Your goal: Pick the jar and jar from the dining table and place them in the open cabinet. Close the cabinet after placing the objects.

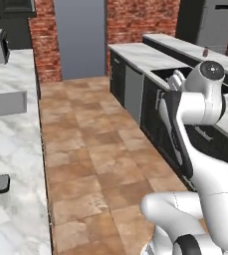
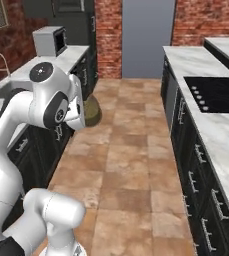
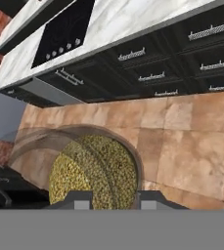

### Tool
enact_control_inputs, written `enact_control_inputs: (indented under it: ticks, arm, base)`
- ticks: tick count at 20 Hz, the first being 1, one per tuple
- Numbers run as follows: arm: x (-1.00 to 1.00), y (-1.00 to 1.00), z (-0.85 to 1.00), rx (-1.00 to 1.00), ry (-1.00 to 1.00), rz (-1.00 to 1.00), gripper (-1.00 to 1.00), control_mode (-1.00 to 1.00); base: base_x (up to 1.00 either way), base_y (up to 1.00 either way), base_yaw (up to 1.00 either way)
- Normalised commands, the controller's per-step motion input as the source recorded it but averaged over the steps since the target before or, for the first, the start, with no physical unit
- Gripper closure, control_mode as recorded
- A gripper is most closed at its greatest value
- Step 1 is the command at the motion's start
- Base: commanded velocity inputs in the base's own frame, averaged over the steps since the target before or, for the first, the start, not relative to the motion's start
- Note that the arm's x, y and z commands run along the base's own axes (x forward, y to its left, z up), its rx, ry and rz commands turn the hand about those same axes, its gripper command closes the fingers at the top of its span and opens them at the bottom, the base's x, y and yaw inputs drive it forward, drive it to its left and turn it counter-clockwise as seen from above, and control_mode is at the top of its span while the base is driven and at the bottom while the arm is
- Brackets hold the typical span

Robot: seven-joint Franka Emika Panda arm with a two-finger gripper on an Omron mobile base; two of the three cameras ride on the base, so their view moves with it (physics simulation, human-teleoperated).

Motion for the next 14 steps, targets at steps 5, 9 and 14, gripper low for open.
enact_control_inputs:
  ticks: [5,9,14]
  arm:
    - [0.0,0.0,0.0,0.0,0.0,0.0,1.0,1.0]
    - [0.0,0.0,0.0,0.0,0.0,0.0,1.0,1.0]
    - [0.0,0.0,0.0,0.0,0.0,0.0,1.0,1.0]
  base:
    - [1.0,0.0,0.04]
    - [1.0,0.0,0.13]
    - [1.0,-0.01,0.19]
